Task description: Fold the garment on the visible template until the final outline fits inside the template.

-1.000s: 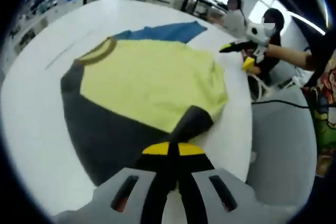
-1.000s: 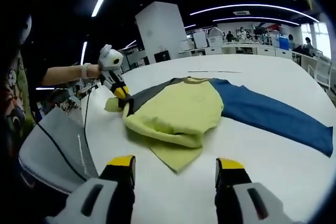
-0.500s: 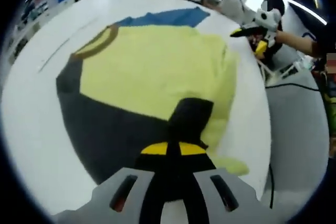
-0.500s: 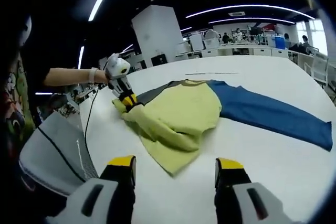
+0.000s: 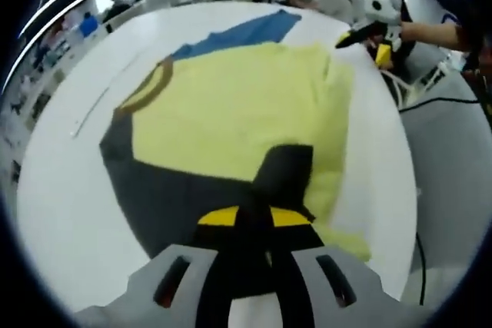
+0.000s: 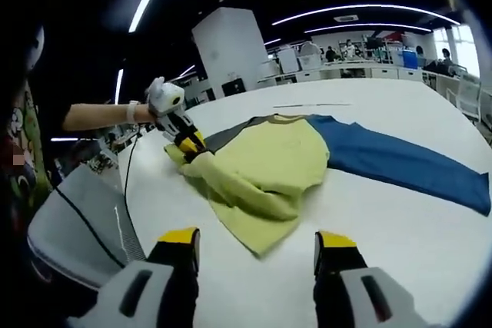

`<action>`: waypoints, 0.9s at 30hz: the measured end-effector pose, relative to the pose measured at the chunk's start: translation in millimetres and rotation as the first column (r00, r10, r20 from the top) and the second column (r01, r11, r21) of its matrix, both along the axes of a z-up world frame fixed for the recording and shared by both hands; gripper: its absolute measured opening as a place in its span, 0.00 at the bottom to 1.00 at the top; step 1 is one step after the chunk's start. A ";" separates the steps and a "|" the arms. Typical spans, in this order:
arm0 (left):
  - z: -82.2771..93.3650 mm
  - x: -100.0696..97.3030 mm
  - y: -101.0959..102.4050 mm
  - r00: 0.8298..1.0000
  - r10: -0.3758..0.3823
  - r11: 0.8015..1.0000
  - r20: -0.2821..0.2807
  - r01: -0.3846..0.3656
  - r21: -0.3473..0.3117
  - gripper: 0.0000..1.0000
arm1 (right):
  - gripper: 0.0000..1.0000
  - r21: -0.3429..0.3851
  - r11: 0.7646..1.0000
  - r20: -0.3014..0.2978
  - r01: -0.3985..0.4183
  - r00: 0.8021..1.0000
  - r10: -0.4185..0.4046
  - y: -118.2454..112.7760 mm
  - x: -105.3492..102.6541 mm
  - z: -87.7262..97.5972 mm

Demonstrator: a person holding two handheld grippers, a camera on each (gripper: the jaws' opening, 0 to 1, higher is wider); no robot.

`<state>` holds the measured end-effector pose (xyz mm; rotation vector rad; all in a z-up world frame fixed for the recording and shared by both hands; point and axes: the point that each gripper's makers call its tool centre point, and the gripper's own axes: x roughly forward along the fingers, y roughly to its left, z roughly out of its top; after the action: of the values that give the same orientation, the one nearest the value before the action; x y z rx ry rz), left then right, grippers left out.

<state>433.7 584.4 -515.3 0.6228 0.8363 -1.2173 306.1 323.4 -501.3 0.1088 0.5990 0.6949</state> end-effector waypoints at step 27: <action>4.5 -36.1 -49.5 0.976 -0.135 0.991 0.174 0.134 0.014 0.09 | 0.59 0.003 1.000 0.004 0.018 1.000 -0.018 -4.4 -2.1 1.1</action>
<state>397.6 534.9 -510.8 0.7860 0.6567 -1.2641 303.9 319.0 -500.2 0.1158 0.5926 0.6789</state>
